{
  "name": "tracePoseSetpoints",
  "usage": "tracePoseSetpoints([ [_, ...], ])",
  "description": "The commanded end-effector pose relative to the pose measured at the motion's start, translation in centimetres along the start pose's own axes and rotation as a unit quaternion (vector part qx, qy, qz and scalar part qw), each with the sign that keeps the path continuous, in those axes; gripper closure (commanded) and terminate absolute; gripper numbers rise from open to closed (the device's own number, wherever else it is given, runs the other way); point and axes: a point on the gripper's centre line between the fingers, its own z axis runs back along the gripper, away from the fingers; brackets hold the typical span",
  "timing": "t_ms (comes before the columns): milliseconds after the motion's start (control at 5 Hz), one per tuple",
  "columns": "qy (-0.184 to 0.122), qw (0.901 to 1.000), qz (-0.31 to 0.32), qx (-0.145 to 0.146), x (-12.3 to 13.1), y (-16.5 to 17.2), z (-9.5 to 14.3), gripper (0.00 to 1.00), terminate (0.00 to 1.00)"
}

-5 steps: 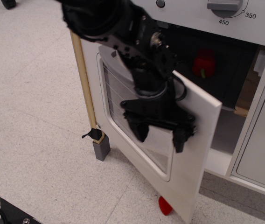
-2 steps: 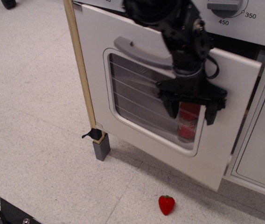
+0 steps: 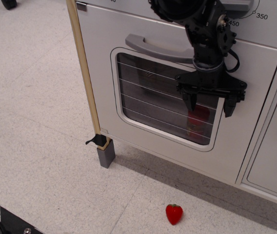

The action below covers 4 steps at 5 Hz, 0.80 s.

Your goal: Close oven

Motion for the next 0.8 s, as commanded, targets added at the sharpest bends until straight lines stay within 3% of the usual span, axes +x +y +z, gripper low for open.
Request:
tracePoseSetpoints([
  [0,-0.014,0.9999,-0.003,-0.001,0.7,0.39,3.09,0.0,0.0],
  [200,0.002,0.9998,-0.005,0.021,-0.04,1.21,4.06,0.0,0.0],
  [400,0.002,0.9998,-0.005,0.021,-0.04,1.21,4.06,0.0,0.0],
  [600,0.002,0.9998,-0.005,0.021,-0.04,1.21,4.06,0.0,1.0],
])
